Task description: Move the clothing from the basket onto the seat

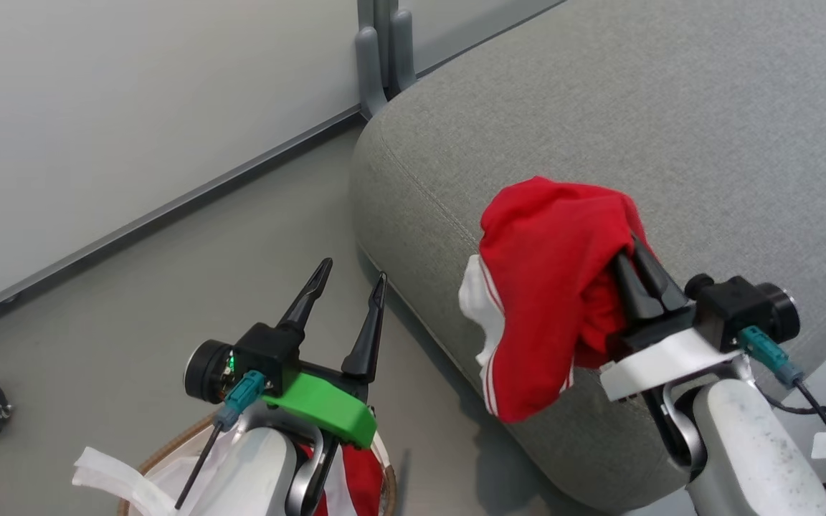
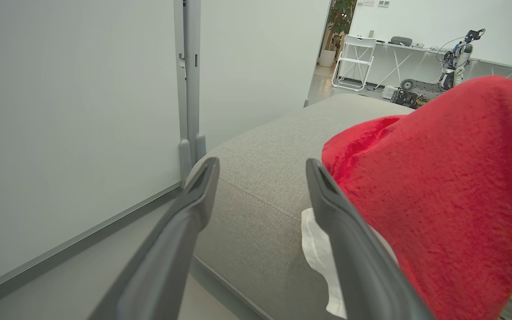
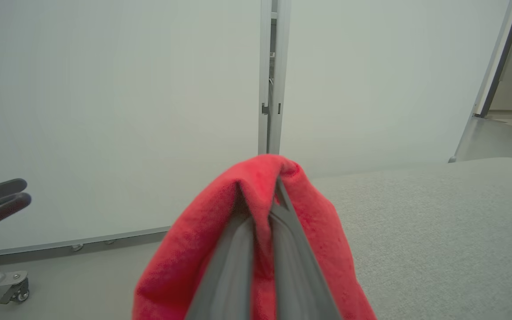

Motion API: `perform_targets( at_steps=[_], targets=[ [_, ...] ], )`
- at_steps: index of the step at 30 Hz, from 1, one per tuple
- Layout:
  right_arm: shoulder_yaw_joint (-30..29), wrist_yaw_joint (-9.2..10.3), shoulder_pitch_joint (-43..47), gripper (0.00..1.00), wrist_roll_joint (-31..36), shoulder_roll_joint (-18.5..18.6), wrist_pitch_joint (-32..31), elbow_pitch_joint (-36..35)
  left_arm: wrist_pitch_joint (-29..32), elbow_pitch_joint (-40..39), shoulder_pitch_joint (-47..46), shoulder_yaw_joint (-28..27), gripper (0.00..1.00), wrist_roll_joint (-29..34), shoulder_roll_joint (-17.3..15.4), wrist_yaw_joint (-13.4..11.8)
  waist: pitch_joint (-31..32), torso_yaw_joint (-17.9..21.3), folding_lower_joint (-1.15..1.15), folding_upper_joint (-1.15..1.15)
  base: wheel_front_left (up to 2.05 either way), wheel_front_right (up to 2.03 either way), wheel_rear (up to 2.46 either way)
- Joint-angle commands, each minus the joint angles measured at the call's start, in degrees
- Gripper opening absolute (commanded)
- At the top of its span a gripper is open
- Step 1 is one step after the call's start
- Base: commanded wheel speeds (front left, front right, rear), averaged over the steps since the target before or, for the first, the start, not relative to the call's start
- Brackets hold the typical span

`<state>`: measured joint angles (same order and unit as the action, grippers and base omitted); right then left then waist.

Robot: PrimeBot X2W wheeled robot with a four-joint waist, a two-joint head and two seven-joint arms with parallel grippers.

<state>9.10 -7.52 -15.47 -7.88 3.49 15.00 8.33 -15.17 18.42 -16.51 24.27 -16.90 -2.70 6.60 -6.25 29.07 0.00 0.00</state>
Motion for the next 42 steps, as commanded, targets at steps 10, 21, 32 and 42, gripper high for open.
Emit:
perform_targets(
  at_steps=[10, 21, 32, 42],
  targets=[
    [-3.89, 0.06, -14.99, 0.0, 4.8, 7.88, 0.28, 0.98, 0.03, 0.54, -4.5, 1.33, 1.0, 2.88, -0.38, 0.69, -10.17, -0.89, 0.0, 0.0, 0.0, 0.0, 0.0],
    [-11.65, 0.07, -32.85, 0.0, 9.03, 14.44, 0.28, 9.3, 0.03, -0.58, -11.5, 4.3, 1.0, 5.64, -0.41, 0.91, -23.21, -8.03, 0.0, 0.0, 0.0, 0.0, 0.0],
    [-20.22, 0.07, -42.77, 0.0, 16.24, 16.16, 0.27, 18.85, 0.03, -1.77, -17.71, 6.95, 1.0, 6.08, -0.84, 0.9, -33.37, -12.64, 0.0, 0.0, 0.0, 0.0, 0.0],
    [-28.2, 0.07, -38.01, 0.0, 22.05, 12.17, 0.21, 26.87, 0.03, -1.83, -18.29, 5.38, 1.0, 5.83, -2.08, 0.9, -34.66, -13.86, 0.0, 0.0, 0.0, 0.0, 0.0]
  ],
)
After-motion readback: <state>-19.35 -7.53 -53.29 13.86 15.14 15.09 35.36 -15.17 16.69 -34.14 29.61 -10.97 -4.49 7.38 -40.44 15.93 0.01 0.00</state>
